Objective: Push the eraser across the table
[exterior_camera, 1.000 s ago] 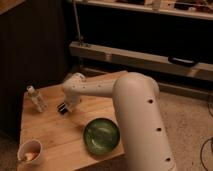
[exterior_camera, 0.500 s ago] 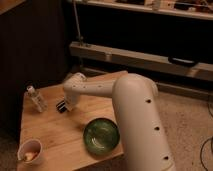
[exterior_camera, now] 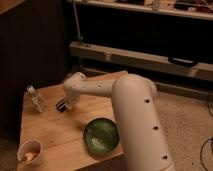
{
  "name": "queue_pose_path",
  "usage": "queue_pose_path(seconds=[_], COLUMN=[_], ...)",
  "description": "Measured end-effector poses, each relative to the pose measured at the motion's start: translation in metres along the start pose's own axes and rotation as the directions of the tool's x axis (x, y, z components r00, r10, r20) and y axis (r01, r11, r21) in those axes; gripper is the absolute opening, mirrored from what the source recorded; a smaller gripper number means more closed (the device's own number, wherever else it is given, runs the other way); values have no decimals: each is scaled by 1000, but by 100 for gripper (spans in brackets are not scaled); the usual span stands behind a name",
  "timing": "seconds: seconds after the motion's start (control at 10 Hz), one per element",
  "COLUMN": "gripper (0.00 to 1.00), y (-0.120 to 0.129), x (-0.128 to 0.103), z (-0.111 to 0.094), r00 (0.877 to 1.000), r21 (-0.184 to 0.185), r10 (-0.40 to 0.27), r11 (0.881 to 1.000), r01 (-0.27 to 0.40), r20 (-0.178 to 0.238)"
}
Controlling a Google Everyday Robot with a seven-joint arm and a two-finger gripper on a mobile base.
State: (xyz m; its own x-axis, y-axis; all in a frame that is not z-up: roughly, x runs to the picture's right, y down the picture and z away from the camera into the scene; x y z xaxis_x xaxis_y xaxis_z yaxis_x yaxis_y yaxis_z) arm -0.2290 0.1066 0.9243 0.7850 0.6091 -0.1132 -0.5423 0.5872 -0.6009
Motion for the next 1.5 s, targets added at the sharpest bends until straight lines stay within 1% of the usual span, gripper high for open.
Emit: queue_pose_path(seconds=[0.2, 0.3, 0.4, 0.5, 0.8, 0.9, 1.1, 1.2, 1.3, 1.5], gripper=[0, 0, 0, 0, 0, 0, 0, 0, 0, 0], y=[0, -2, -3, -3, -3, -4, 1, 4, 4, 4], x=[0, -2, -10, -11, -11, -17, -49, -69, -78, -82], z=[0, 1, 4, 3, 2, 2, -1, -8, -13, -17], r00=[1000, 1000, 1000, 1000, 1000, 999, 996, 994, 993, 991], r21=[0, -6, -6, -1, -4, -2, 4, 10, 17, 22], r10=[0, -4, -16, -23, -19, -34, -72, -89, -99, -113], r11=[1000, 1000, 1000, 1000, 1000, 999, 997, 996, 995, 993], r01=[0, 4, 16, 23, 19, 34, 72, 89, 98, 112], r20=[-1, -2, 9, 12, 13, 16, 43, 60, 68, 69])
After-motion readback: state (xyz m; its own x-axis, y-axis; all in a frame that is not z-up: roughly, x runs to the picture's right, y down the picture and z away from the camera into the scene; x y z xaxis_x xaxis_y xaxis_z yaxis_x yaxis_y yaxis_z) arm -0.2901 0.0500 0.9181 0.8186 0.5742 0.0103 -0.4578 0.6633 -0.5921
